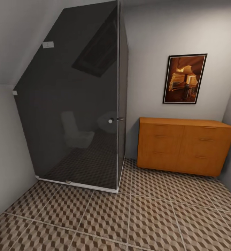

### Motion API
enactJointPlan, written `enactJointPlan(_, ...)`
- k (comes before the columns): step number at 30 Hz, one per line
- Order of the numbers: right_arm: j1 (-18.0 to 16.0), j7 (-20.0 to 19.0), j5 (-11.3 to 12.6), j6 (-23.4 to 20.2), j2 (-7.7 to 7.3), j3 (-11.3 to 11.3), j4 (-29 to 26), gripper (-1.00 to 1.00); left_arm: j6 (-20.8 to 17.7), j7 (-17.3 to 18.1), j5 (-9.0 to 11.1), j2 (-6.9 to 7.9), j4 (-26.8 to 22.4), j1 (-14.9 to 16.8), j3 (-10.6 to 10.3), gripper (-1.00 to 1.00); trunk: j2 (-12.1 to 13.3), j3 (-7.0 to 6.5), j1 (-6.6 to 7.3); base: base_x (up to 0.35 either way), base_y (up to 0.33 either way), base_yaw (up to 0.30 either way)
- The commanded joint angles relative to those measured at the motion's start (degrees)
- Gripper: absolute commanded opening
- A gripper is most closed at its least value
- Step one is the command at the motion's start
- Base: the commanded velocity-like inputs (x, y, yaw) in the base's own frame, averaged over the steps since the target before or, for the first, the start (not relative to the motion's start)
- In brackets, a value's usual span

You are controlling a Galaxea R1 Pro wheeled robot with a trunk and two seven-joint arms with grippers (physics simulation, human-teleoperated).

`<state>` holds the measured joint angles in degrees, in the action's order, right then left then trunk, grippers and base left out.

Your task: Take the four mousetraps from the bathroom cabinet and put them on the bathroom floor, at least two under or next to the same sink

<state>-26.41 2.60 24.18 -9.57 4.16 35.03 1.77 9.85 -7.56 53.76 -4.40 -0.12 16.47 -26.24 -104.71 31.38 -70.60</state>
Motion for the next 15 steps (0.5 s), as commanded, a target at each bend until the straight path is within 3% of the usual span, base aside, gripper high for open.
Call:
enactJointPlan(1,-0.05,0.06,0.61,-0.10,-0.02,0.49,0.07,-1.00,0.08,-0.53,0.14,-0.01,-0.04,-0.26,-0.48,-1.00,-0.03,0.06,0.01,0.000,0.000,0.250)
enactJointPlan(5,-0.05,0.61,0.61,-0.14,-0.04,0.48,0.07,-1.00,0.40,-0.48,0.20,0.08,-0.05,-2.48,-0.41,-1.00,-0.03,0.06,0.01,0.000,0.000,0.268)
enactJointPlan(15,-0.05,0.93,0.61,0.19,-0.03,0.50,0.07,-1.00,0.68,-0.52,0.21,0.09,-0.06,-3.34,-0.31,-1.00,-0.03,0.06,0.01,0.000,0.000,0.263)
